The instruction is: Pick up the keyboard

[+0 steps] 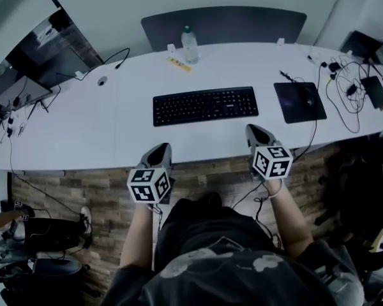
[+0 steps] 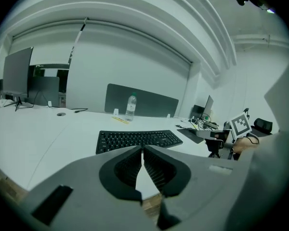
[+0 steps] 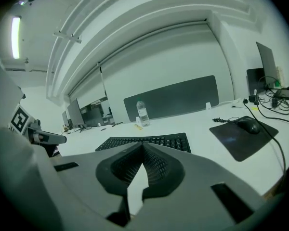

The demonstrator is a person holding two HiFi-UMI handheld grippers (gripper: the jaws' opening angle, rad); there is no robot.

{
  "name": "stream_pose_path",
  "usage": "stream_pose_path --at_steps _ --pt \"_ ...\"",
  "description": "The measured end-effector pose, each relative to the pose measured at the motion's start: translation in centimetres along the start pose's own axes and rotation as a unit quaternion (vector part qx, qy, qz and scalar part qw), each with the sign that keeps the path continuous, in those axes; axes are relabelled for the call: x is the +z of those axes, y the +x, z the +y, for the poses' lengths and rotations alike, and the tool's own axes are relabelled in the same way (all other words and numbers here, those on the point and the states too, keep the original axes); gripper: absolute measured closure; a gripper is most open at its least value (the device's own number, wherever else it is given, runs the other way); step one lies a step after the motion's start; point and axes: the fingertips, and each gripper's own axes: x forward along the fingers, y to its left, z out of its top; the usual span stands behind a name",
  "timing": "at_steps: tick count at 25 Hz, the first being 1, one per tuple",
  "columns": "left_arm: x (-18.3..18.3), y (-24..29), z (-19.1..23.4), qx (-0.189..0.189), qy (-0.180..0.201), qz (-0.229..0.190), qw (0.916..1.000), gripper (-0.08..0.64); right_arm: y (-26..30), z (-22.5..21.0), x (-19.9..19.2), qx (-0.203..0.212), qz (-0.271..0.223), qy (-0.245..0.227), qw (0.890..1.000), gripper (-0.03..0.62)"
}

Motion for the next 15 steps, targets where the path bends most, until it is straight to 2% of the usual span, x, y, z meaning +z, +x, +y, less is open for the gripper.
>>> stream_pose_path --at_steps 4,10,12,15 --pt "0.7 1.6 0.0 -0.008 0.024 0.006 0.9997 0.546 1.3 -0.3 0.0 0.003 0.003 0.006 1.0 0.591" --pt "1.6 5.4 0.2 -0.046 0.052 0.024 0.9973 0.447 3.2 -1.6 0.5 -0.008 0.009 0.007 1.0 0.591" --pt "2.0 6.7 0.3 -0.067 0.06 0.03 0.9955 0.392 4.0 -2.4 1.0 -0.015 0.011 0.007 1.0 0.591" --pt "2.3 9.0 0.9 -0.093 0.082 0.046 0.9913 0.273 5.7 -3.3 2.0 -0.02 0.014 0.003 1.0 0.591"
